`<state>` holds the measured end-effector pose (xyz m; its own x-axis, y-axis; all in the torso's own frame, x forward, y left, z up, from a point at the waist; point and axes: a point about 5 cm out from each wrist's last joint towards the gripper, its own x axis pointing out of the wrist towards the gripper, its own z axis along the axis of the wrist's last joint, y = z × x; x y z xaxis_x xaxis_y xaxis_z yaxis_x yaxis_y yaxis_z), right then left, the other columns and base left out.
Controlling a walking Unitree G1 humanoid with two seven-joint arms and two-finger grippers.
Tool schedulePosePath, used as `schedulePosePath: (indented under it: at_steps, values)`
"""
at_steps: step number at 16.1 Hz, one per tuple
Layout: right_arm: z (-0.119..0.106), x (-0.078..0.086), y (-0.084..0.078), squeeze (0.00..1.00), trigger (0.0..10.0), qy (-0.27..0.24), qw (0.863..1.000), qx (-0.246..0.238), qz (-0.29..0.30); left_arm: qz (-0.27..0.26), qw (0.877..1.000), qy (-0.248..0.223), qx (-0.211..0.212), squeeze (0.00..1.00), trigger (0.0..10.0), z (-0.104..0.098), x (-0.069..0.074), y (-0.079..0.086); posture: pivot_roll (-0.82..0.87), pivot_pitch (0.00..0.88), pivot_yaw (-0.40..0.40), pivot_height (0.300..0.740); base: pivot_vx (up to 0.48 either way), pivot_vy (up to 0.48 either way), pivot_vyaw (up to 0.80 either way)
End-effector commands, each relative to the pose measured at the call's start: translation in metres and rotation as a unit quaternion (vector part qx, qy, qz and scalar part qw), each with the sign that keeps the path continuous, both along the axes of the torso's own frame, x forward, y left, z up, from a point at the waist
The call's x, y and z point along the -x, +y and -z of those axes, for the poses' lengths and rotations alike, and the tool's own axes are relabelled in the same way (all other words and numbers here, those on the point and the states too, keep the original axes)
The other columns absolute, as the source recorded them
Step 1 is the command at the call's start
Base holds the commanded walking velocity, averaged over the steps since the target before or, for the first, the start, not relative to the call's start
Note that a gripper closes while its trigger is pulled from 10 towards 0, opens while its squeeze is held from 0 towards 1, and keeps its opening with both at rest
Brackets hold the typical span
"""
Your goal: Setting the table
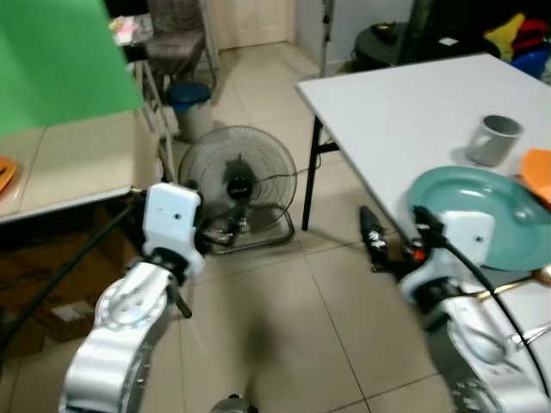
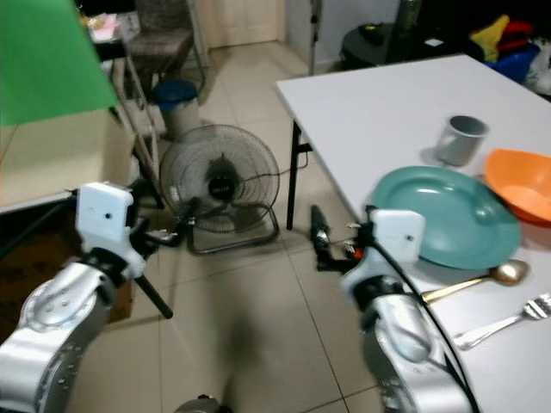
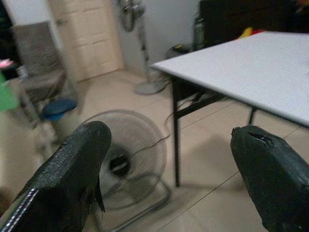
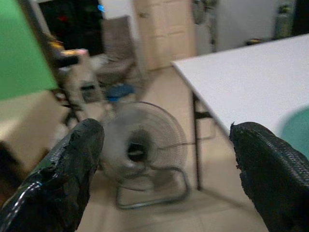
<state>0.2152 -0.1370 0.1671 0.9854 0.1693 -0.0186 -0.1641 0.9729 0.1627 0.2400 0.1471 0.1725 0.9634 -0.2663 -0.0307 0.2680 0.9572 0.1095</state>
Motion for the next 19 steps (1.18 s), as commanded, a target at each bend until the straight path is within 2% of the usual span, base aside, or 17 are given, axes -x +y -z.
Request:
schedulePosePath:
  at_steps: [1,19]
  values:
    - [0.0014,0.0003,-0.0033,1.00,10.0,0.006,1.000,0.002,0.005,0.006,1.000,-0.001,0.001,0.00,10.0,-0.0014,0.0006,-0.0023,0.05,0.052,0.047,0.740,0.000,0.277,0.00]
    - [0.0000,-0.0052,-0.0045,1.00,10.0,0.002,1.000,-0.008,0.003,-0.005,1.000,-0.003,-0.001,0.00,10.0,-0.0026,-0.0010,0.0012,0.06,0.049,0.038,0.740,0.000,0.267,0.00]
